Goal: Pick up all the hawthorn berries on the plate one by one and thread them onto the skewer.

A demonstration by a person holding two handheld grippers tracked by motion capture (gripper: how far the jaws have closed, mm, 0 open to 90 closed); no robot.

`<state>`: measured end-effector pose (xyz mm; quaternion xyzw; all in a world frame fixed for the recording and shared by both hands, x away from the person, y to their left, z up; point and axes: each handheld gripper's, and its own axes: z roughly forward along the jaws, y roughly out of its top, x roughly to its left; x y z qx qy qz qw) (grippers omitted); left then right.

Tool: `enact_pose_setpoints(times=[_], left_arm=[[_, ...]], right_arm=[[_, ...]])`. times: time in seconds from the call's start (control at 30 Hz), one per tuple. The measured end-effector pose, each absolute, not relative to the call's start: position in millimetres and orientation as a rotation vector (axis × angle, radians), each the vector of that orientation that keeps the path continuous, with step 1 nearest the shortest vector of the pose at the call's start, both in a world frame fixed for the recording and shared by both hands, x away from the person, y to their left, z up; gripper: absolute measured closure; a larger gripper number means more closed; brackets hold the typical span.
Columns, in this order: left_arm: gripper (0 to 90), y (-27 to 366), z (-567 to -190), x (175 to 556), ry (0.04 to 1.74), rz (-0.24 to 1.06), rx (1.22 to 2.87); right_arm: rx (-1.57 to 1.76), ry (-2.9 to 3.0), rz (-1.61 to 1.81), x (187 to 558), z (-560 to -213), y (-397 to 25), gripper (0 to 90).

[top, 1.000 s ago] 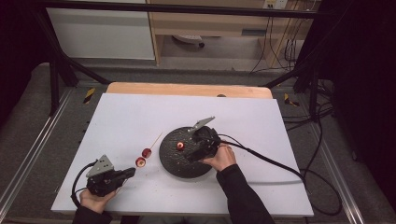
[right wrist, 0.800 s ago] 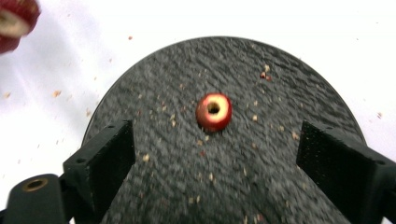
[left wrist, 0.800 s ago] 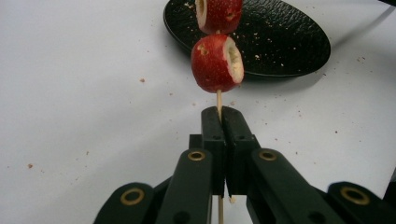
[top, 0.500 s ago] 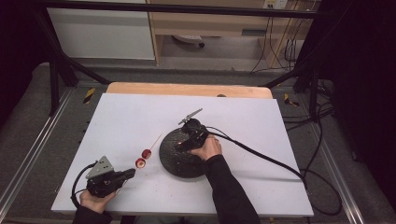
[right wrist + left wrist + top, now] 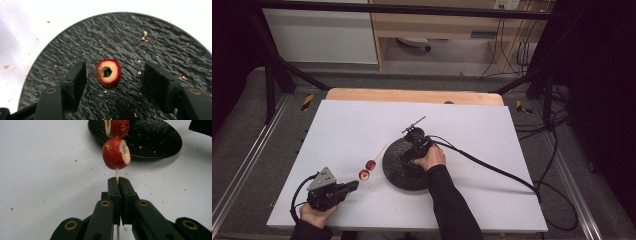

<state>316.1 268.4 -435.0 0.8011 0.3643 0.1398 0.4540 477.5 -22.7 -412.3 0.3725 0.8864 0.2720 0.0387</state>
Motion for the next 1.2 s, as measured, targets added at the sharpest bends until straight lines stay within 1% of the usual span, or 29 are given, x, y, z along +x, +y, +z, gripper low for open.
enact_pose_setpoints(times=[0.2,0.4,0.47,0.6,0.87,1.2], left_arm=[[88.0,268.1,-435.2,316.3,0.899,0.346,1.979],[88.0,267.4,-435.3,316.5,0.896,0.347,1.984],[87.9,267.4,-435.4,316.5,0.896,0.347,1.984],[87.9,267.6,-435.5,316.3,0.897,0.350,1.982],[87.9,267.0,-436.0,316.0,0.897,0.356,1.984],[87.9,264.4,-436.7,315.0,0.894,0.362,1.986]], right_arm=[[1.180,2.709,0.871,477.7,-417.6,-20.2,46.5],[1.216,2.709,0.880,477.6,-421.2,-18.6,52.2],[1.218,2.708,0.881,477.3,-422.2,-18.1,56.4],[1.236,2.704,0.891,477.6,-423.0,-17.7,61.2],[1.253,2.693,0.905,477.0,-421.8,-18.2,62.8],[1.223,2.639,1.017,467.1,-401.3,-25.4,63.0]])
